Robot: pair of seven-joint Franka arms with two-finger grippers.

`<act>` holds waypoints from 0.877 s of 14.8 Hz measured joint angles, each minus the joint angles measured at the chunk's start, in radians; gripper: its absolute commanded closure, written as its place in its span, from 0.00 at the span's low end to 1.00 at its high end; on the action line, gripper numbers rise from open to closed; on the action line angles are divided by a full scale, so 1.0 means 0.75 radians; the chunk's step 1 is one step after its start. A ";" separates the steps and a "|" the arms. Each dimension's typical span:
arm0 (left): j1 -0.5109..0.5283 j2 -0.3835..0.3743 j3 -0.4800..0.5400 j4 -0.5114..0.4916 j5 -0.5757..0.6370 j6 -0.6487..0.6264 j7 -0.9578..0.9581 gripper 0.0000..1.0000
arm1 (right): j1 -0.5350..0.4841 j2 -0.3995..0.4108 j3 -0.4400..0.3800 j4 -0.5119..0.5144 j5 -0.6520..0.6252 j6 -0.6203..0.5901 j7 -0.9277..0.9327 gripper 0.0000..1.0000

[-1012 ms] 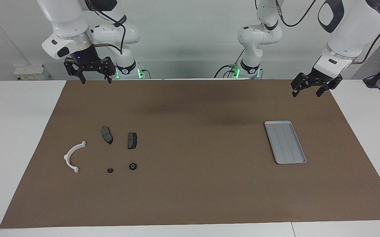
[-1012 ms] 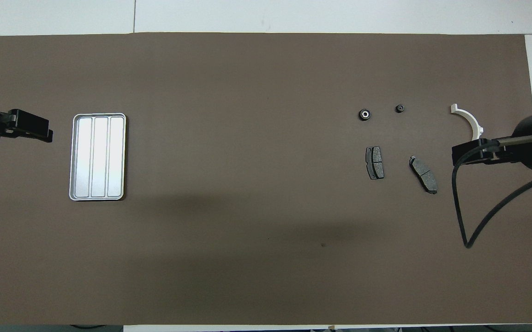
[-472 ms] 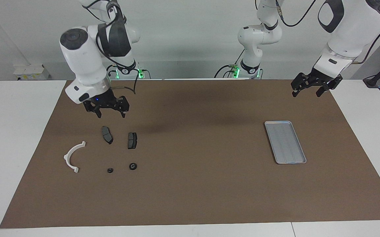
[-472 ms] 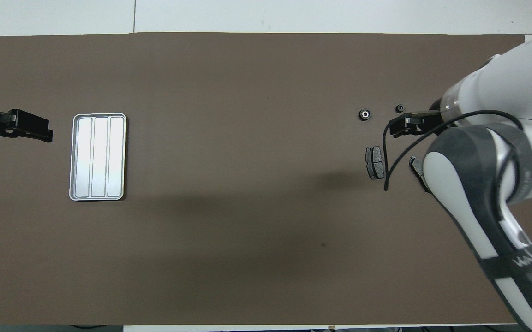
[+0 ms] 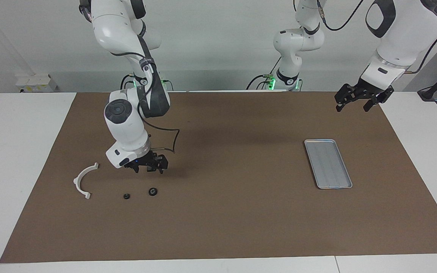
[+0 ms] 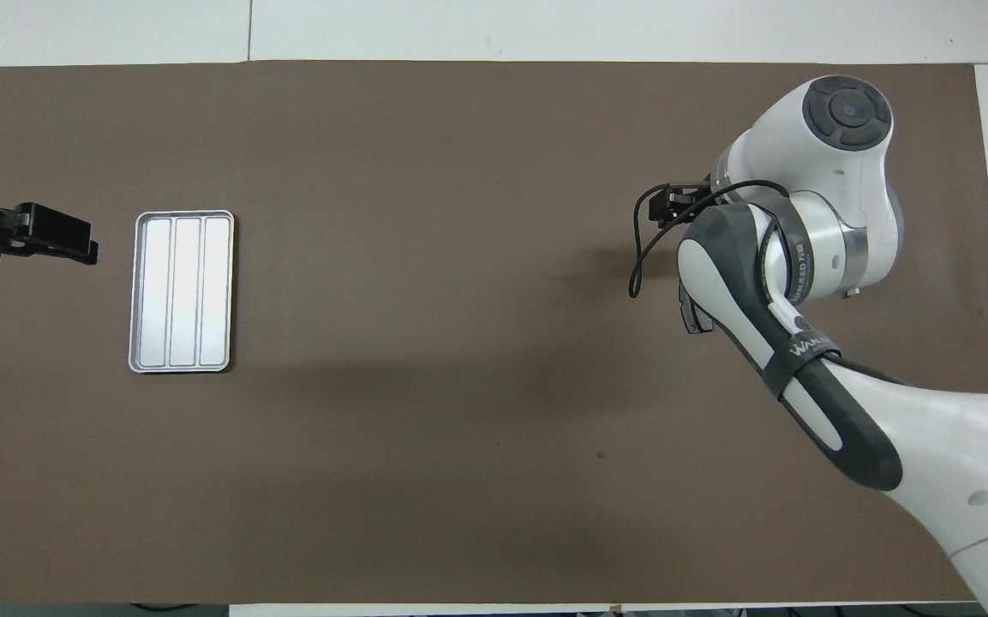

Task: Pick bearing gear from pile to tray

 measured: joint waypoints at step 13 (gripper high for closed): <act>0.000 0.000 0.000 0.000 0.000 0.004 -0.001 0.00 | 0.008 0.273 -0.003 0.220 -0.117 -0.036 0.143 0.06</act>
